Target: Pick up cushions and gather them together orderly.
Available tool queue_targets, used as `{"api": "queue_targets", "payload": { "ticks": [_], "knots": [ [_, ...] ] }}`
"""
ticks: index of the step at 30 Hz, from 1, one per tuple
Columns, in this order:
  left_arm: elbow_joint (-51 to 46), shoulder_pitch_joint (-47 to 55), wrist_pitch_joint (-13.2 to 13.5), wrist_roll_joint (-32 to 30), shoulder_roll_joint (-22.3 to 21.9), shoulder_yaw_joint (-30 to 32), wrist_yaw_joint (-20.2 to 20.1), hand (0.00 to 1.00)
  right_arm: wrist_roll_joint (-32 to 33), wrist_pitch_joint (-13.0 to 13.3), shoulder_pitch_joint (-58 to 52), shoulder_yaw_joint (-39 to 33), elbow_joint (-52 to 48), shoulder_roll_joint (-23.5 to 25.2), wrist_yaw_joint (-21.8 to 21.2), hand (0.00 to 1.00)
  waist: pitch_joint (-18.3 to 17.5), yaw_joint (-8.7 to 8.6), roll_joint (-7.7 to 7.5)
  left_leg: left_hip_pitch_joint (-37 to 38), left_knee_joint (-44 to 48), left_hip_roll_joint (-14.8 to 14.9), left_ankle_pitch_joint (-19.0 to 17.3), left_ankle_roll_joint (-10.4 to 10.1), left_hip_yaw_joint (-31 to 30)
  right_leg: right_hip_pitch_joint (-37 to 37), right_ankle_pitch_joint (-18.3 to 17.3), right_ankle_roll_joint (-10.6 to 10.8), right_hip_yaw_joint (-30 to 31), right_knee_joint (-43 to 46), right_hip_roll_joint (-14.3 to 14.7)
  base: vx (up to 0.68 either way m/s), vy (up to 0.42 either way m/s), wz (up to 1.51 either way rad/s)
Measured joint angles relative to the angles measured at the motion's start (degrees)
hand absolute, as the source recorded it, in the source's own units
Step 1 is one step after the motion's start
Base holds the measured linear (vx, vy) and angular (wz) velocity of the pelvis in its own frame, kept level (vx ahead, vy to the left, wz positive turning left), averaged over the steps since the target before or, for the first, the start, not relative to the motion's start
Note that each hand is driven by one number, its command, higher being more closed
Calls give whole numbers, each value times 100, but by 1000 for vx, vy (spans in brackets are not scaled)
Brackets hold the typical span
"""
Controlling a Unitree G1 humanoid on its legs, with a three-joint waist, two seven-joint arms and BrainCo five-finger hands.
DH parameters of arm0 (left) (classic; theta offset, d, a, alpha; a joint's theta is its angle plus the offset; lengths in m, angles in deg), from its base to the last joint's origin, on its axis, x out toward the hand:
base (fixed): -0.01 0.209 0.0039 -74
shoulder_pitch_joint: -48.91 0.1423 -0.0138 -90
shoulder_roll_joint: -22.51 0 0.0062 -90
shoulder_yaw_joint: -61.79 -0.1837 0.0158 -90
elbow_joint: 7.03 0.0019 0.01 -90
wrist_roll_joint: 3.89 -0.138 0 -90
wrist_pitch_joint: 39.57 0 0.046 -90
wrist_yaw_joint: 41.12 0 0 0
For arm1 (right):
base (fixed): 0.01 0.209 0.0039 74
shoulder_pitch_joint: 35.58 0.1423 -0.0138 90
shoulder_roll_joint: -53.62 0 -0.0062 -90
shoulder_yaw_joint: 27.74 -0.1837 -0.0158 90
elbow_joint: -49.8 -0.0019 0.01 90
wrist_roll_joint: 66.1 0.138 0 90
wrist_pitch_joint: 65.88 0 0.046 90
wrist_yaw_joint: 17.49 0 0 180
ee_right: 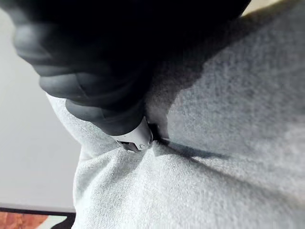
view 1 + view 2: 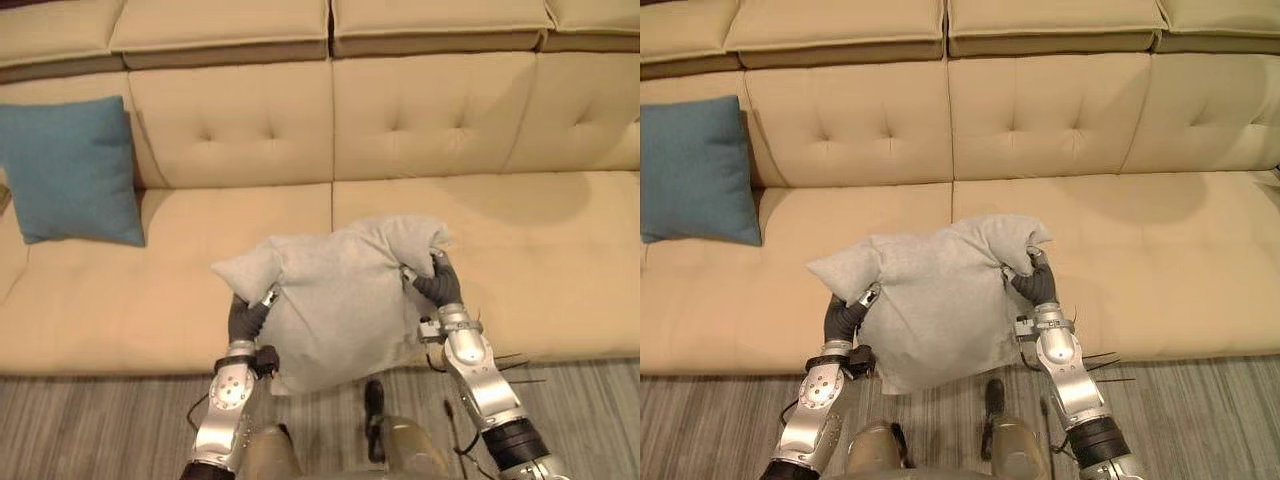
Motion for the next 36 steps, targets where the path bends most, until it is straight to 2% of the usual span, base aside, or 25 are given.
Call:
{"api": "queue_targets", "payload": {
  "ticks": [2,3,4,5,7,10,11,15,17,19,21,25,30,33,34,36],
  "knots": [
    [7,-116,-21,-29,0,-6,-33,100,-4,-1,-6,-85,2,5,1,100,-4,44,7,-122,-1062,-88,-26,50,33,8,15,23,-32,-22,-55,193,141,-14],
    [34,-195,-41,-59,-25,-37,-33,100,-7,-5,-28,-150,3,2,3,100,-20,77,87,-15,-2314,-212,312,-29,26,8,42,77,-33,-23,-54,173,212,-31],
    [45,-224,-43,-75,-82,-38,-26,100,-12,-11,-28,-168,14,49,15,100,-61,99,188,71,-2866,-222,621,23,35,11,20,240,16,-29,-16,164,237,-24],
    [74,-285,-53,-95,-38,-37,-20,100,-14,-16,-37,-202,14,102,22,100,-61,84,130,85,-2909,-330,641,45,69,6,14,285,57,-42,-74,166,292,-1],
    [77,-435,-101,-152,60,-28,-11,100,-28,-24,40,-378,14,353,29,100,-61,43,101,252,-3220,-710,737,176,193,-13,48,336,111,-41,-394,110,236,19],
    [53,-782,-101,-154,172,58,188,100,-127,-35,463,-361,18,527,170,100,-61,141,92,268,-3406,-900,777,236,348,-93,194,533,281,-204,-550,19,123,-11],
    [53,-984,-101,-156,233,79,274,100,-165,-36,682,-363,26,557,258,100,-60,138,93,198,-3450,-932,812,284,377,-161,216,529,302,-241,-575,-40,78,-15],
    [407,-2374,-98,-325,491,269,877,100,-256,-38,2244,-387,593,618,811,100,-25,139,78,-165,-3482,-939,963,327,451,-600,378,521,434,-252,-537,-105,33,-14],
    [945,-3575,-99,-570,580,415,1383,100,-413,-41,3209,-529,906,644,1203,100,160,139,24,-218,-3615,-943,1129,324,398,-696,442,497,428,-243,-506,-154,-14,2],
    [1239,-4349,-97,-676,730,488,1642,100,-480,-40,3865,-655,1056,663,1402,100,281,145,-25,-351,-3681,-936,1244,324,376,-856,490,464,437,-239,-477,-171,-34,-1],
    [1637,-5568,-97,-842,1107,512,1966,100,-614,-31,4959,-881,1330,656,1740,100,582,134,-68,-559,-3876,-958,1457,355,352,-1141,552,496,439,-234,-461,-186,-49,5],
    [2353,-7196,-93,-1024,1416,589,2328,100,-966,-26,6356,-1160,1968,549,2237,100,932,114,-73,-929,-4235,-984,1902,366,307,-1643,741,454,401,-233,-421,-149,-59,4],
    [3281,-8571,-99,-1022,1420,615,2387,100,-1134,-59,7425,-1422,2903,408,2581,100,978,82,-73,-1428,-4717,-1031,2323,375,244,-2291,863,419,287,-238,-392,-86,-44,8],
    [3563,-9129,-101,-1010,1462,615,2392,100,-1099,-84,8037,-1460,3303,219,2643,100,1206,55,-73,-1652,-5064,-1060,2587,372,179,-2622,917,390,219,-250,-385,-39,-19,10],
    [3674,-9326,-96,-1009,1521,614,2391,0,-1084,-85,8305,-1460,3469,122,2634,0,1289,50,-74,-1814,-5136,-1073,2677,365,178,-2810,949,387,213,-251,-381,0,0,0],
    [3963,-9621,-101,-1006,1638,615,2391,0,-1047,-86,8687,-1431,3793,-1,2630,0,1471,33,-80,-2024,-5245,-1091,2777,392,177,-3055,1022,385,198,-271,-378,0,0,0]
  ]
}}
